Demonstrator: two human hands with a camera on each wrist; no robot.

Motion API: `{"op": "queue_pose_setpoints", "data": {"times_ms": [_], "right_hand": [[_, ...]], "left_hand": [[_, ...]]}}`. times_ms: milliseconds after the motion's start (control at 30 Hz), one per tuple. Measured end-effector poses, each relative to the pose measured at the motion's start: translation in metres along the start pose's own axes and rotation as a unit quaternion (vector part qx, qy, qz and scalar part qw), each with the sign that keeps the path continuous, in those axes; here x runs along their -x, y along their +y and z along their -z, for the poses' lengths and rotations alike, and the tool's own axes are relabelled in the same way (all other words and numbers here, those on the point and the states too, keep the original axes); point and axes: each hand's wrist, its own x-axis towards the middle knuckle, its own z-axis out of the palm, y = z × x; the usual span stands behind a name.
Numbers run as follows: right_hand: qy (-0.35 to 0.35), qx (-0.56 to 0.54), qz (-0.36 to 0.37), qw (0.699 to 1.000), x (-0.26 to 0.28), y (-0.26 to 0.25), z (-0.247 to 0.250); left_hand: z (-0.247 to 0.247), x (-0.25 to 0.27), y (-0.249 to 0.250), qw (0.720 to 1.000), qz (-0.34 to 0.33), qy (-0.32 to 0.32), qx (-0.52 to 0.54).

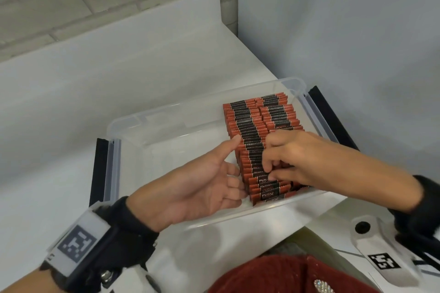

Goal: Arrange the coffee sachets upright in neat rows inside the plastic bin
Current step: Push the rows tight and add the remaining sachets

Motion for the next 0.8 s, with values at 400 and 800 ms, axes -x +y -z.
{"op": "queue_pose_setpoints", "data": {"times_ms": [400,800], "right_hand": [[0.009,0.012,0.022,1.000,-0.002,-0.007,0.000],[-0.042,-0.066,-0.038,0.996,0.004,-0.005,0.002]], "left_hand": [[-0.003,0.001,-0.004,1.000,0.005,-0.018,-0.019],[-0.006,0.004,-0.003,1.000,0.005,-0.017,-0.007]]}}
